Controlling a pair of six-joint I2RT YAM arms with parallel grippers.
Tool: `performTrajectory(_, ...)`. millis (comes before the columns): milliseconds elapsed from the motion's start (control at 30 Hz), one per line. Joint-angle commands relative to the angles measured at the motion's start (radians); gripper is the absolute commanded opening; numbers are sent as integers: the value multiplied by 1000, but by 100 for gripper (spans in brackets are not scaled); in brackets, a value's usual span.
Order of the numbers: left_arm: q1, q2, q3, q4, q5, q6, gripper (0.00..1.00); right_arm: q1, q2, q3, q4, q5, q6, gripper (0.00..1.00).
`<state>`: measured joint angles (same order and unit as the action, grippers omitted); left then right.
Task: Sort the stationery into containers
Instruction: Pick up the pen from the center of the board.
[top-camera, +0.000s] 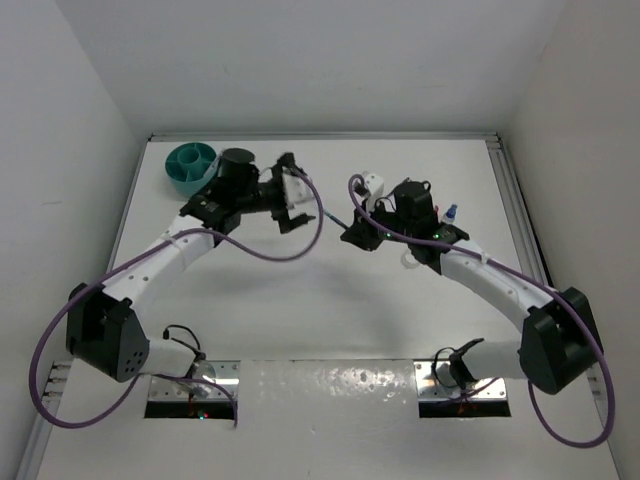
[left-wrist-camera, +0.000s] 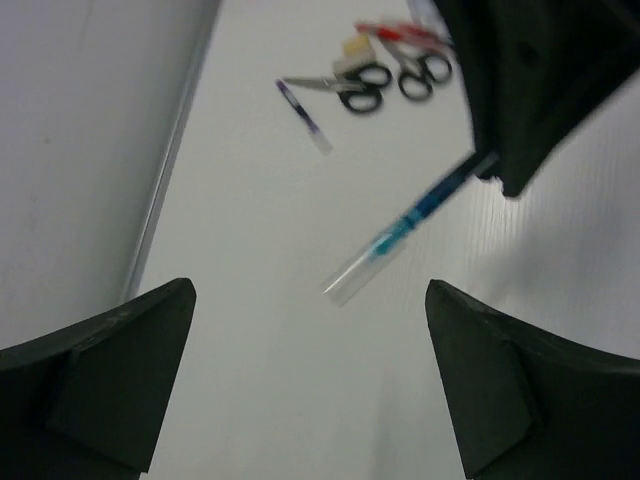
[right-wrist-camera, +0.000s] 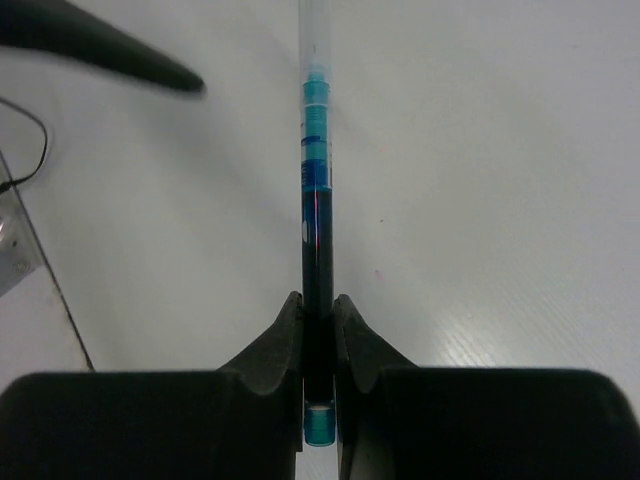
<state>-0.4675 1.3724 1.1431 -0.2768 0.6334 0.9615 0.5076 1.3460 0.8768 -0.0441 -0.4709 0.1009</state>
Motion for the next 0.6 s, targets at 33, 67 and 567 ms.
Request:
performTrajectory(33, 141, -96, -35, 448, 181, -930, 95, 22, -109, -134, 353, 138, 149, 0)
performTrajectory(67, 141, -95, -48, 482, 181, -1051, 91, 31, -122, -154, 387, 164, 161, 0)
performTrajectory(567, 86, -73, -220, 892, 151, -1549, 61, 178, -160, -204, 716, 397, 135, 0)
